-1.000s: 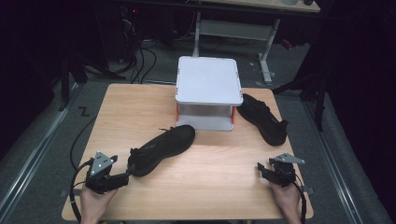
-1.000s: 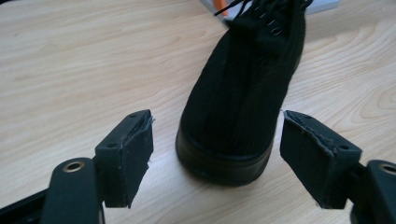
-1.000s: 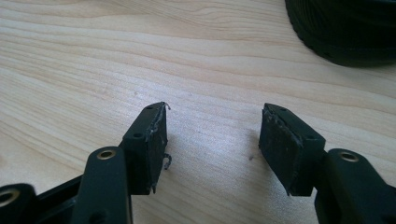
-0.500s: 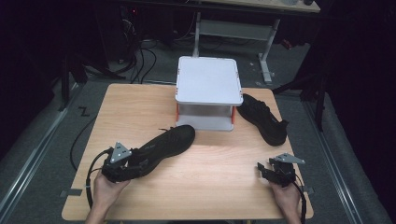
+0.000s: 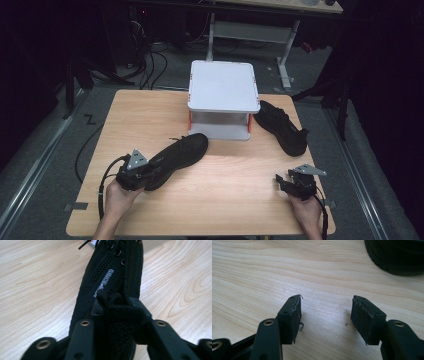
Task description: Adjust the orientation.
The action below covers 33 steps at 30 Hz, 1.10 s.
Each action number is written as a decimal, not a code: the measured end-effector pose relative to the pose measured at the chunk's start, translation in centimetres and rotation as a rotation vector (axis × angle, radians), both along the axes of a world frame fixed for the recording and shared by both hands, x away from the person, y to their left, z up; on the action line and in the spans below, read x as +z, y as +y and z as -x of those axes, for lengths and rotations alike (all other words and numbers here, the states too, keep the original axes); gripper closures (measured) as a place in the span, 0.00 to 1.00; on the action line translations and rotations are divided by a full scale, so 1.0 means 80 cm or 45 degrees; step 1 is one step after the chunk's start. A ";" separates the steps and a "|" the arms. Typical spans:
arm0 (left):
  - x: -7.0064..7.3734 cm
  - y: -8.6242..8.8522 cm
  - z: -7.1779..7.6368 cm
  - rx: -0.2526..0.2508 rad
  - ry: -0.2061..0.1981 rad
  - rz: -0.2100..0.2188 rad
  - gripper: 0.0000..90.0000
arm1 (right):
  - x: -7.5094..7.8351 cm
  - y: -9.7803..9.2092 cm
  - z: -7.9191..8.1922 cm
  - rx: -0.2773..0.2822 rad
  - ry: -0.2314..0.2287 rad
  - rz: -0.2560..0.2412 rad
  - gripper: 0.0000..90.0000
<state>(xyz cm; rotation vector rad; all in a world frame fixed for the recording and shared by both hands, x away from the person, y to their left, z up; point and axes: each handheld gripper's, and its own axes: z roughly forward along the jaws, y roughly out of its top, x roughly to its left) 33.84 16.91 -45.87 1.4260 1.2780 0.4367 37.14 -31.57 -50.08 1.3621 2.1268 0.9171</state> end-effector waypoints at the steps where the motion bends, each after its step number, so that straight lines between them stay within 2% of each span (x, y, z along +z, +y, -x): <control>1: 0.001 0.000 0.001 -0.019 0.008 0.006 0.82 | 0.000 0.000 0.000 -0.002 0.000 0.000 0.46; 7: 0.000 -0.002 0.008 -0.049 -0.008 0.013 0.87 | 0.000 0.000 0.000 -0.004 0.000 0.000 0.46; 10: 0.001 -0.004 0.010 -0.074 -0.004 0.044 0.90 | 0.000 0.000 0.000 -0.004 0.000 0.000 0.46; 17: 0.002 -0.018 0.020 -0.087 -0.046 0.048 0.93 | 0.000 0.000 0.000 -0.004 0.000 0.000 0.46; 24: 0.011 -0.030 0.027 -0.105 -0.101 0.063 0.93 | 0.000 0.000 0.000 -0.004 0.000 0.000 0.46; 33: 0.029 -0.043 0.032 -0.117 -0.152 0.121 0.93 | 0.000 0.000 0.000 -0.004 0.001 -0.001 0.46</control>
